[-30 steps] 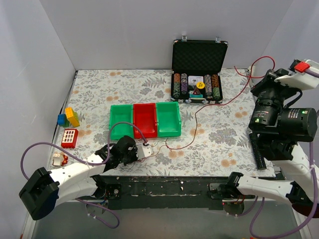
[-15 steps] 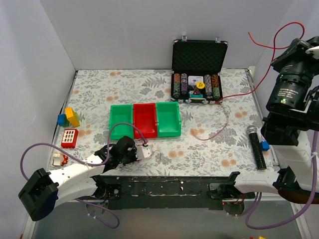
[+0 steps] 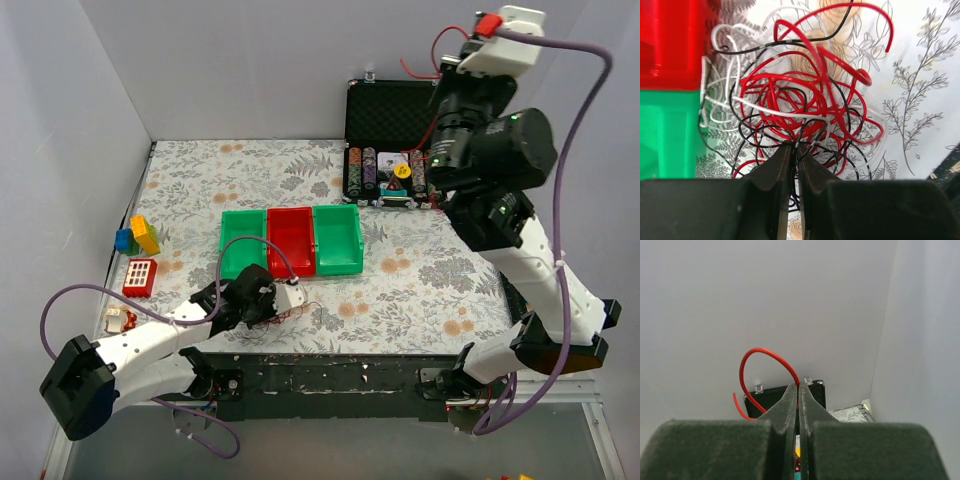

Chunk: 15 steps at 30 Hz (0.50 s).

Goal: Untangle the cables

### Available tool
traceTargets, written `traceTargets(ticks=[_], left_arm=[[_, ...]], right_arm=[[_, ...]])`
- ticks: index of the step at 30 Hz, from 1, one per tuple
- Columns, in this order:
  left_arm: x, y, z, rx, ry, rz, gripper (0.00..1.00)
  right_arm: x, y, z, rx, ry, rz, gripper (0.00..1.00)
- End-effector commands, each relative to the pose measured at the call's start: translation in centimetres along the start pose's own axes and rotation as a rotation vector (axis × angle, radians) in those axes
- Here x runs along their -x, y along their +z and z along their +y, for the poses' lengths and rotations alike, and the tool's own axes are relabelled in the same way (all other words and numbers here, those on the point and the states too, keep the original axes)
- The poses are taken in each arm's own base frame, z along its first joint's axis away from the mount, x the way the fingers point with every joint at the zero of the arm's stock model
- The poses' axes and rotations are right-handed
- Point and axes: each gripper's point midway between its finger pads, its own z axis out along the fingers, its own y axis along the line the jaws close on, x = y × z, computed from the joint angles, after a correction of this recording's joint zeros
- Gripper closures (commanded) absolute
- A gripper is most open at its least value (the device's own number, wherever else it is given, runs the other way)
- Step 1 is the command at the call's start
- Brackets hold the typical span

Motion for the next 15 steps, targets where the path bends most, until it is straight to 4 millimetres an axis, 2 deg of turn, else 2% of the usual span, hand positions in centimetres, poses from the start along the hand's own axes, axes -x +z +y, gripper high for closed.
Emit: traceTargets(ticks=[1, 5, 7, 9, 11, 15], left_arm=[[2.3, -2.0, -0.6, -0.076, -0.080, -0.046, 0.91], [4.0, -3.1, -0.5, -0.102, -0.113, -0.091, 0.87], [4.6, -3.5, -0.5, -0.109, -0.129, -0.108, 0.81], [5.1, -4.0, -0.5, -0.115, -0.137, -0.119, 0.64], [5.4, -4.3, -0.3, -0.113, -0.144, -0.129, 0.41], [5.9, -5.1, 0.2, -0.092, -0.151, -0.154, 0.19]], right_arm=[[-1.5, -0.1, 3.3, 0.093, 0.043, 0.014, 0.99], [-2.5, 0.4, 5.8, 0.113, 0.016, 0.014, 0.99], [-3.1, 0.6, 6.9, 0.123, 0.004, 0.015, 0.99], [-3.9, 0.8, 8.0, 0.130, -0.008, 0.019, 0.99], [-5.0, 0.9, 9.2, 0.141, -0.024, 0.029, 0.99], [-7.4, 1.3, 10.8, 0.157, -0.041, 0.059, 0.99]])
